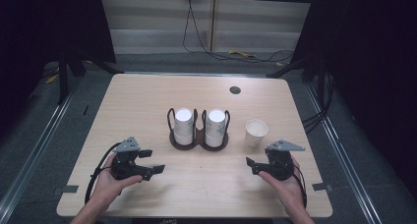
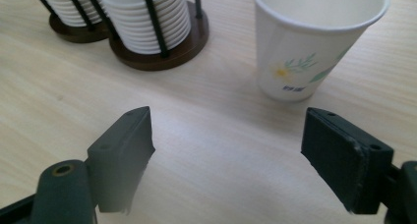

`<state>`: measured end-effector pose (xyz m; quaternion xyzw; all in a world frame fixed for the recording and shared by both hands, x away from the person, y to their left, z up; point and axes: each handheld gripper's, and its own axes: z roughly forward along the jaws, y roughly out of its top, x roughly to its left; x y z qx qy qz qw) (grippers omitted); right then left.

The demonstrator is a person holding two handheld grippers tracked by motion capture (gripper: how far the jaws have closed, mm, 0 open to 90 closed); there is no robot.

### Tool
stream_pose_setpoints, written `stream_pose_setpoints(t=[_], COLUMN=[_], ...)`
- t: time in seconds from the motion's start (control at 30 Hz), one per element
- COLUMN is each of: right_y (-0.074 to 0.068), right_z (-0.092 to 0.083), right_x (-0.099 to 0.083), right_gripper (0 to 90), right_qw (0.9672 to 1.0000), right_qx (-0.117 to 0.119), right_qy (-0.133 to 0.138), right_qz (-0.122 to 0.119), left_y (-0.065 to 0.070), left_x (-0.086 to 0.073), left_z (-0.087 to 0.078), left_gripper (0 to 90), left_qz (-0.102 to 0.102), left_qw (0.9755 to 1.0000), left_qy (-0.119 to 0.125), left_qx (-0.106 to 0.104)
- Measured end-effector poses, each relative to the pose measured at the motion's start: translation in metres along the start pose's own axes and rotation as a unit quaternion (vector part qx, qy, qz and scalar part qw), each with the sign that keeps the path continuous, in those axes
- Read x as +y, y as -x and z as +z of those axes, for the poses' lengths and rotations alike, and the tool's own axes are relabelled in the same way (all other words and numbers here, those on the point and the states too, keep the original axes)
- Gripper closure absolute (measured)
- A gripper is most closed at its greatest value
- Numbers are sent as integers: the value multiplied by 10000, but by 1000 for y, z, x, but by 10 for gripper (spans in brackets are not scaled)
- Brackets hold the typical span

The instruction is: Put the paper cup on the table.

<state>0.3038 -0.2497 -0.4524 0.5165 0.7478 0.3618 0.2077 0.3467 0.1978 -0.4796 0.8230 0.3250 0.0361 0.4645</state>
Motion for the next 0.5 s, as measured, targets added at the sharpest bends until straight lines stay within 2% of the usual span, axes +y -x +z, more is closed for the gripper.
stream_pose_setpoints(t=[0.1, 0.2, 0.3, 0.37, 0.5], right_y=[-8, -12, -18, -16, -8], right_z=[0, 3, 7, 9, 12], right_x=[-7, -12, -16, -15, -15], right_gripper=[208, 207, 171, 170, 160], right_qw=[9999, 9999, 9998, 9998, 9999], right_qx=[97, 108, 165, 167, 102], right_qy=[21, 77, -47, -67, -82], right_qz=[-19, -28, -33, -63, 22], left_y=[-3, -5, -7, -7, -6], left_x=[-5, -5, -8, -12, -14], left_z=[0, 1, 2, 4, 4], left_gripper=[187, 185, 167, 175, 183], left_qz=[3, -30, -46, -109, -92], left_qw=[9999, 9999, 9999, 9998, 9998], left_qy=[-107, -104, -93, -153, -137], left_qx=[-9, 25, 65, 107, 132])
